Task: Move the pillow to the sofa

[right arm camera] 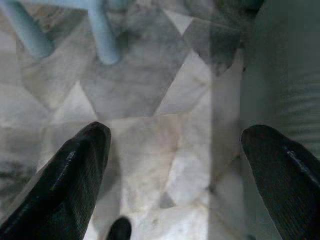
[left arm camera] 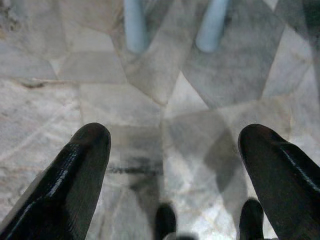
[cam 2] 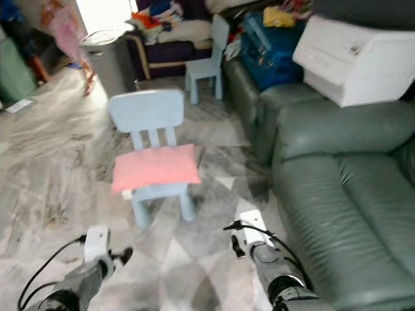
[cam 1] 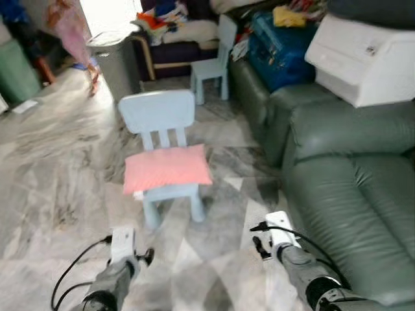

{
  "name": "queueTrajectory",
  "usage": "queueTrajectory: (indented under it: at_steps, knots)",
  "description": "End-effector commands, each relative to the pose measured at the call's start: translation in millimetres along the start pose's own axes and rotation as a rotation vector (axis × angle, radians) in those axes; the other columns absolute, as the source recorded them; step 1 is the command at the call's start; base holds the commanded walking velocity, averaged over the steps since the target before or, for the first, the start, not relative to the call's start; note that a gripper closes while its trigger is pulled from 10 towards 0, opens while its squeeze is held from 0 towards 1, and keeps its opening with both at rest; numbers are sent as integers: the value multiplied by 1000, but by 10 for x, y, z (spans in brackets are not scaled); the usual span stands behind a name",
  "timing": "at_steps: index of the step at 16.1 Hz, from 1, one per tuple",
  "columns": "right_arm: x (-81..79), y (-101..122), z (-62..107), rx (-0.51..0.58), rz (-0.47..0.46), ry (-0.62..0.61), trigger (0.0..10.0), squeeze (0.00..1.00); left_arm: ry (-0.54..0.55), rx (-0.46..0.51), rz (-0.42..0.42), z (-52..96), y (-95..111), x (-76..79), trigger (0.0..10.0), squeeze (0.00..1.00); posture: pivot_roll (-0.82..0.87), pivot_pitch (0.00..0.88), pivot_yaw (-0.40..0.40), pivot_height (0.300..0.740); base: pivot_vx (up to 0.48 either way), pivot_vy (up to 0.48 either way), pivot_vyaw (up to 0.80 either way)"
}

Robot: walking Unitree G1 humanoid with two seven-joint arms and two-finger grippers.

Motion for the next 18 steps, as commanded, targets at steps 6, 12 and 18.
queueTrajectory:
  at_steps: [6, 12, 18]
  knots:
    - [-154, 80, -17, 16, -3, 36, 10000, 0, 56, -20, -45, 26, -45, -190, 10000, 0, 14, 0, 46, 740, 255, 381, 0]
    - [-154, 84, -17, 17, -5, 35, 10000, 0, 57, -28, -77, 31, -72, -199, 10000, 0, 13, 0, 47, 740, 0, 433, 0]
    - [-165, 85, -18, 17, -1, 39, 10000, 0, 80, -24, -132, 30, -68, -202, 10000, 0, 14, 0, 49, 740, 0, 210, 0]
Point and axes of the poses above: a point about 5 cm out from each wrist's last joint towards the gripper, its own z axis pointing back from the gripper into the wrist, its own y axis along the axis of the wrist's last joint, x = y × z, the point moved 4 cm from there along -z, pointing out of the wrist towards the gripper, and after that the axes turned 2 degrees about z, right-handed, at the moved point
